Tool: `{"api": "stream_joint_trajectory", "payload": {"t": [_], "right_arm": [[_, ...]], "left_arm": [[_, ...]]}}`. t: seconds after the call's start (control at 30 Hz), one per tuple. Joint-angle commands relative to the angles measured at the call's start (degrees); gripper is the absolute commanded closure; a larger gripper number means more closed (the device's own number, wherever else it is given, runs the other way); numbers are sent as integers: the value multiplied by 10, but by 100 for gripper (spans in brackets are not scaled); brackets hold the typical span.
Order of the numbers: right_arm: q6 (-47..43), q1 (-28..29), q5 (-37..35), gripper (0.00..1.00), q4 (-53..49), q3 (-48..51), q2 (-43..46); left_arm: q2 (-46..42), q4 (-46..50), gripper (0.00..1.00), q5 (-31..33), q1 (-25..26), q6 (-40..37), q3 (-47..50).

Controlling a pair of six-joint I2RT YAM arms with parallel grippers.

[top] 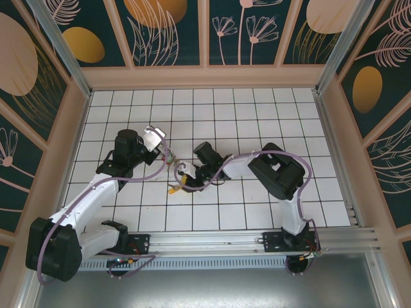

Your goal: Put the keys on the keyring

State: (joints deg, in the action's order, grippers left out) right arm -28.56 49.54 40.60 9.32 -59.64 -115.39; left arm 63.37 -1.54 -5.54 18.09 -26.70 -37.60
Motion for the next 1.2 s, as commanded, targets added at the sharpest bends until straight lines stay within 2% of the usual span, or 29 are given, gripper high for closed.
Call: {"api": "stream_joint_trajectory", "payload": {"t": [0.0, 0.07, 0.23, 0.27, 0.43, 0.57, 0.67, 0.9, 1.17], "right_arm": [[1, 2, 22, 76, -11, -18, -16], [0, 2, 26, 78, -14, -23, -18], [-5, 2, 27, 98, -23, -25, -17], [-8, 2, 29, 100, -24, -24, -14], [-17, 2, 40, 100, -18, -5, 12], [-23, 0, 14, 100, -20, 20, 63], [-26, -4, -28, 100, 3, 63, 126], [-2, -53, -79, 100, 48, 149, 272], [-17, -121, -69, 100, -4, 180, 411]], "left_arm": [[-10, -43, 100, -13, -4, -4, -1], [-10, -42, 100, -13, -4, -4, -1], [-11, -42, 100, -14, -4, -8, 1], [-12, -43, 100, -14, -4, -9, 2], [-19, -42, 100, -34, -4, -17, 5], [-50, -52, 100, -124, -4, -39, 14], [-75, -78, 100, -162, -4, -39, 27], [-100, -88, 100, -241, -3, -63, 31], [-101, -94, 100, -323, -2, -55, 16]]}}
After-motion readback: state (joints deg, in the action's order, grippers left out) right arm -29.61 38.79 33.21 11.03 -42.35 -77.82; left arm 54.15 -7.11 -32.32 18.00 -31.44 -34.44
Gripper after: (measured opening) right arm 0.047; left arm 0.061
